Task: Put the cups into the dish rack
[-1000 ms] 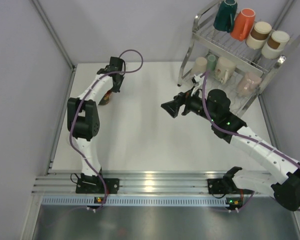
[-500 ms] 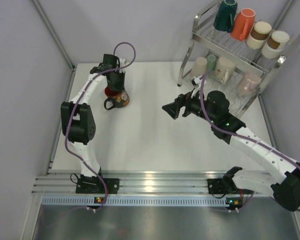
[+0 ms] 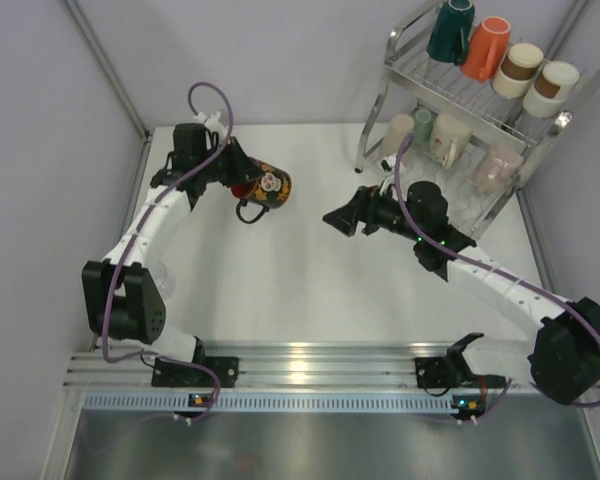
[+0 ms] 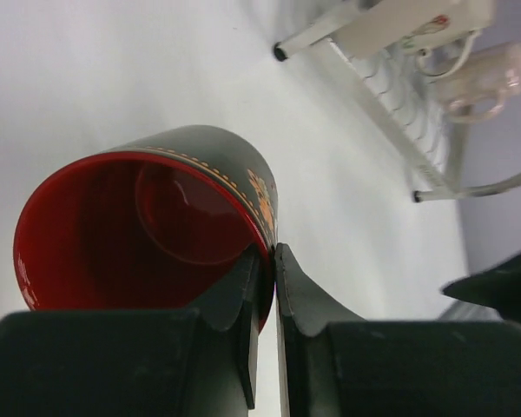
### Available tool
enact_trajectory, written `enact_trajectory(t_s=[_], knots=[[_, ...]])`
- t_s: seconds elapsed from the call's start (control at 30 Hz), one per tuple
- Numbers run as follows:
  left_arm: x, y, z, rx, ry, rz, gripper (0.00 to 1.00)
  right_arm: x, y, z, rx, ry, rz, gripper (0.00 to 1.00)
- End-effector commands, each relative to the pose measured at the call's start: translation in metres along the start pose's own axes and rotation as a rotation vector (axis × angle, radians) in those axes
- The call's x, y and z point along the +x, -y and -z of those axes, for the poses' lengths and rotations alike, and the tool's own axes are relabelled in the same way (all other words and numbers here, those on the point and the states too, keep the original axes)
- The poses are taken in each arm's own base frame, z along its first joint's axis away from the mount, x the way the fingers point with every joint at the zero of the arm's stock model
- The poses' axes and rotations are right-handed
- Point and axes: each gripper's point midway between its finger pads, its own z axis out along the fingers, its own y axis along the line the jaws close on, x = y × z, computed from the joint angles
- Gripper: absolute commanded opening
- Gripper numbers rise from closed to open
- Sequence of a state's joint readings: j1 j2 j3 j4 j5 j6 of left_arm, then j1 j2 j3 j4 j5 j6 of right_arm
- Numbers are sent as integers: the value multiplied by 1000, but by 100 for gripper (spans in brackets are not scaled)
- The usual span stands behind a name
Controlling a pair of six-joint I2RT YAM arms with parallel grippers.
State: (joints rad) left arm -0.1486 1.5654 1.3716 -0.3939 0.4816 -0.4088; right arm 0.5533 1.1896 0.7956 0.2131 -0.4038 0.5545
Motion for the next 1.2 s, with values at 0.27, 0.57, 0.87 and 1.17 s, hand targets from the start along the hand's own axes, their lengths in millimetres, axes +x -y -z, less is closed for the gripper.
enact_trajectory(t_s=[0.27,0.57,0.87,1.17], knots=[[-74,121,109,669,467,165,0,-16,-54,-30,-280,118,-139,84],[-85,154,179,922,657,256,0,-22,-69,-45,-257,184,-214,85],[-73,149,195,1019,668,399,0,-46,-89,-65,-328,266,-172,86],[-67,147,206,1042,680,467,0,-63,-116,-87,-415,331,-101,81]])
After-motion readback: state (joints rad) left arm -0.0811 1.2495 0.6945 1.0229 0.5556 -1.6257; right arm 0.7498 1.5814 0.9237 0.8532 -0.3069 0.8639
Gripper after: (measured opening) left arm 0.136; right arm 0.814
